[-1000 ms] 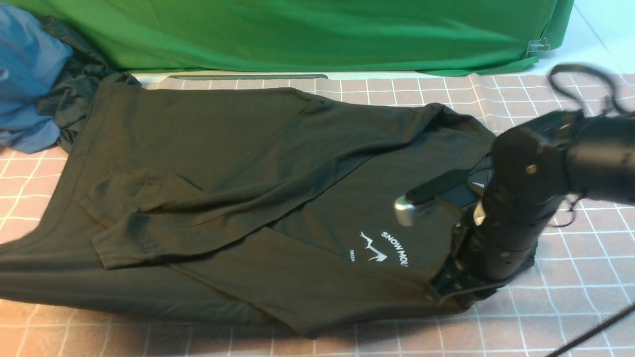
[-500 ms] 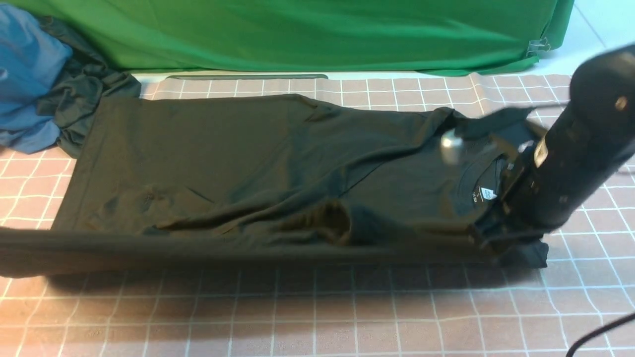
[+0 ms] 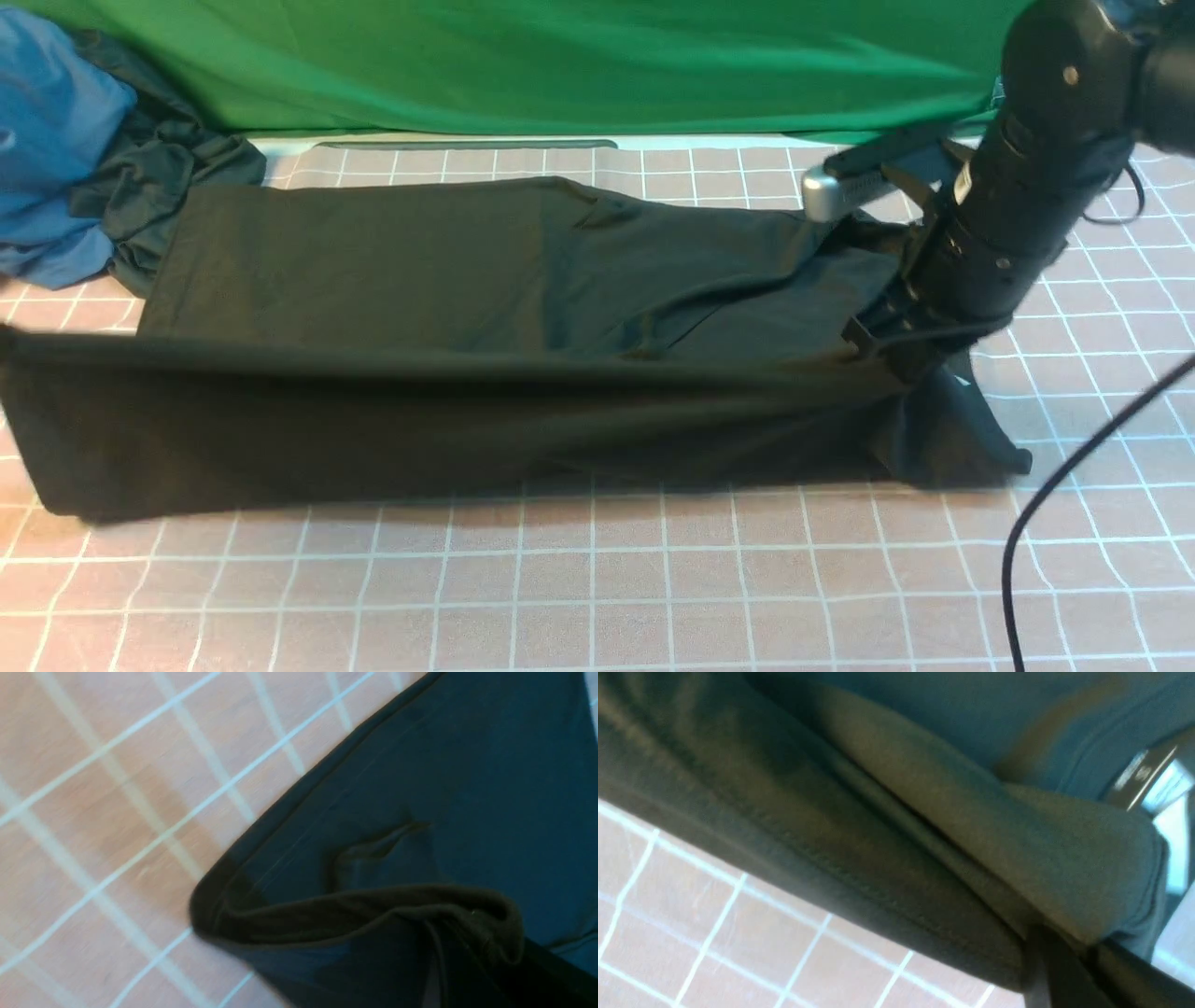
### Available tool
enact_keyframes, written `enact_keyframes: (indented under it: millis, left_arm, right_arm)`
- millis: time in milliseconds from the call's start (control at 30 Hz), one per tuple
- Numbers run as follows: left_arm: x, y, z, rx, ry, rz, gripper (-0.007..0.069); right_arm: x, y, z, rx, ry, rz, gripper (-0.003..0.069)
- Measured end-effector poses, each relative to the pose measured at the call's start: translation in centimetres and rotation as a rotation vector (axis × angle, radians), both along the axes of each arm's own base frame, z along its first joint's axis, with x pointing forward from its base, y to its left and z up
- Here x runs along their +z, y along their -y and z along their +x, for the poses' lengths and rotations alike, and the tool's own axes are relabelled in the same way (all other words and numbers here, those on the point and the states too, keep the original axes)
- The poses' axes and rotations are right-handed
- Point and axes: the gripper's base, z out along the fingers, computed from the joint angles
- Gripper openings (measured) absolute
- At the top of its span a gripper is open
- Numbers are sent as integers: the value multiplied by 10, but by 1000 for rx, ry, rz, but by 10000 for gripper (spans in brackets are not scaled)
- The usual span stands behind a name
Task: Fold a long-sleeved shirt over a pink coffee tablecloth.
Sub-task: 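Fold the black garment in half by bringing its near edge over to the far edge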
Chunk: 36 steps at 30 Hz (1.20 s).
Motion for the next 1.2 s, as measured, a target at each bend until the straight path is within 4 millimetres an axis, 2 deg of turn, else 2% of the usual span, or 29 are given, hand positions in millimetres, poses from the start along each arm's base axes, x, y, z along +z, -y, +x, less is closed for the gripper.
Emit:
enact_keyframes:
  millis: [200,233,267,433,533,600,733,867,1000,1200]
  left_arm:
    - [-2,1,49,-52,27,12,47]
    - [0,1,50,-53,33,15,47]
    - [0,-4,62,-39,40,7,47]
    - [6,-9,96,-51,83,-12,47]
    - [9,-2,117,-88,105,-2,47]
    - [5,6,136,-117,117,22,47]
    - [1,14,162,-116,117,75,47]
    - [3,8,181,-83,149,96,47]
    - [-4,9,194,-75,171,92,47]
    - [-29,13,211,-67,189,98,47]
  right_arm:
    - [11,0,33,4,36,-3,58]
    - [10,1,34,0,30,-3,58]
    - [14,5,46,-19,42,3,58]
    - [18,19,77,-71,83,32,58]
    - [13,21,89,-71,91,29,58]
    - [5,21,99,-71,89,20,58]
    - [-5,21,114,-76,103,14,58]
    - [-13,25,130,-92,129,25,57]
    - [-18,28,139,-103,157,35,57]
    - [-24,29,153,-113,261,56,57]
